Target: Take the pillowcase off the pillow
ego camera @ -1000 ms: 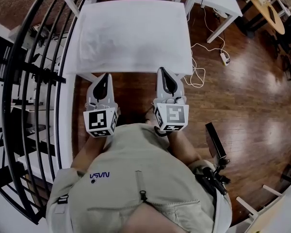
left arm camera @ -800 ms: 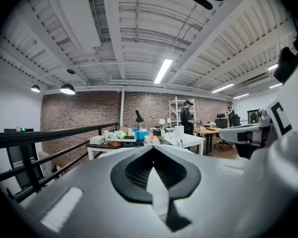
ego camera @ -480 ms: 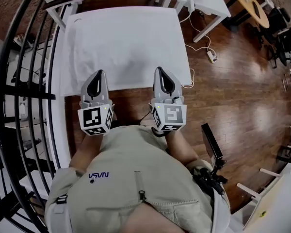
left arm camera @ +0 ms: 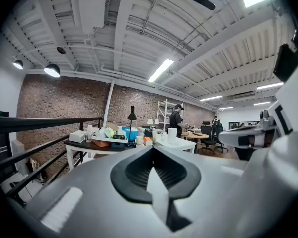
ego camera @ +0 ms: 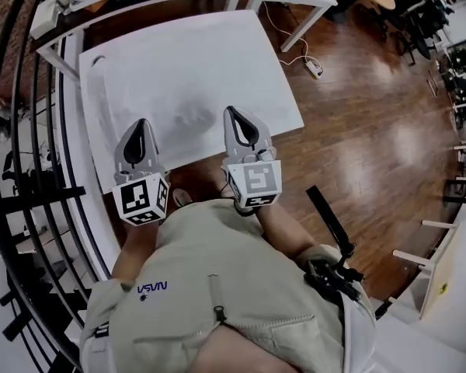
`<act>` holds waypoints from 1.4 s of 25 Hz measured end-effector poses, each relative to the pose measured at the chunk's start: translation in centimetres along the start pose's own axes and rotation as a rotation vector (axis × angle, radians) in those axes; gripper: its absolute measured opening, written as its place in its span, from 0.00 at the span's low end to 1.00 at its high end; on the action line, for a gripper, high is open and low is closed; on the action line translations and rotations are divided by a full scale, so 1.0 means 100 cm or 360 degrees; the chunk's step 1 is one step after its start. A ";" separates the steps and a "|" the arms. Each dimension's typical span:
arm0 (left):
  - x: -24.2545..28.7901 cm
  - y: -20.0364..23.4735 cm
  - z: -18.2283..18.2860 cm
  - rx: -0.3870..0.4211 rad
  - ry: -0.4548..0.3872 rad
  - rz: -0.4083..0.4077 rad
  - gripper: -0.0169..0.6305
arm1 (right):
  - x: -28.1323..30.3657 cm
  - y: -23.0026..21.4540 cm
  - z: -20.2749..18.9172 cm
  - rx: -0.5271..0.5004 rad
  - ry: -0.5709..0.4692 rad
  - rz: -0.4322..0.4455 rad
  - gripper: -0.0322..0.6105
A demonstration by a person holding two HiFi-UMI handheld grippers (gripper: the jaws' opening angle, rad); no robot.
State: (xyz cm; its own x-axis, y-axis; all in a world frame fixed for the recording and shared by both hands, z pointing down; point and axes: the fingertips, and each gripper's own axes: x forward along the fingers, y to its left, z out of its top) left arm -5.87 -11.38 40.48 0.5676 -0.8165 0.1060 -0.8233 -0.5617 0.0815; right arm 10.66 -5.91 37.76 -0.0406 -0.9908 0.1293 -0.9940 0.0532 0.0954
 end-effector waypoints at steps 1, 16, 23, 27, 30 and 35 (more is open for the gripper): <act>0.002 0.003 0.001 -0.0002 -0.0001 -0.0005 0.03 | 0.003 0.004 0.001 -0.0004 0.0002 0.0007 0.05; 0.033 -0.012 0.005 0.0035 0.0046 0.0020 0.03 | 0.047 -0.022 -0.003 0.0022 -0.0003 0.0116 0.05; 0.054 -0.028 0.003 0.0020 0.0049 -0.0014 0.03 | 0.053 -0.040 -0.008 0.0008 0.0028 0.0110 0.05; 0.056 -0.029 0.003 0.0028 0.0047 -0.0016 0.03 | 0.055 -0.035 -0.010 0.0007 0.0025 0.0137 0.05; 0.055 -0.027 0.005 0.0031 0.0039 -0.0005 0.03 | 0.056 -0.031 -0.009 0.0001 0.0016 0.0155 0.05; 0.050 -0.027 0.009 0.0039 0.0022 0.0013 0.03 | 0.053 -0.029 -0.004 -0.0005 -0.0007 0.0170 0.05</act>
State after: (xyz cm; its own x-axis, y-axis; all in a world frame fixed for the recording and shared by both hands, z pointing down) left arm -0.83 -14.03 39.90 0.5609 -0.8191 0.1204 -0.8276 -0.5585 0.0560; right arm 13.37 -11.25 38.53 -0.1469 -0.9800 0.1344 -0.9837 0.1590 0.0843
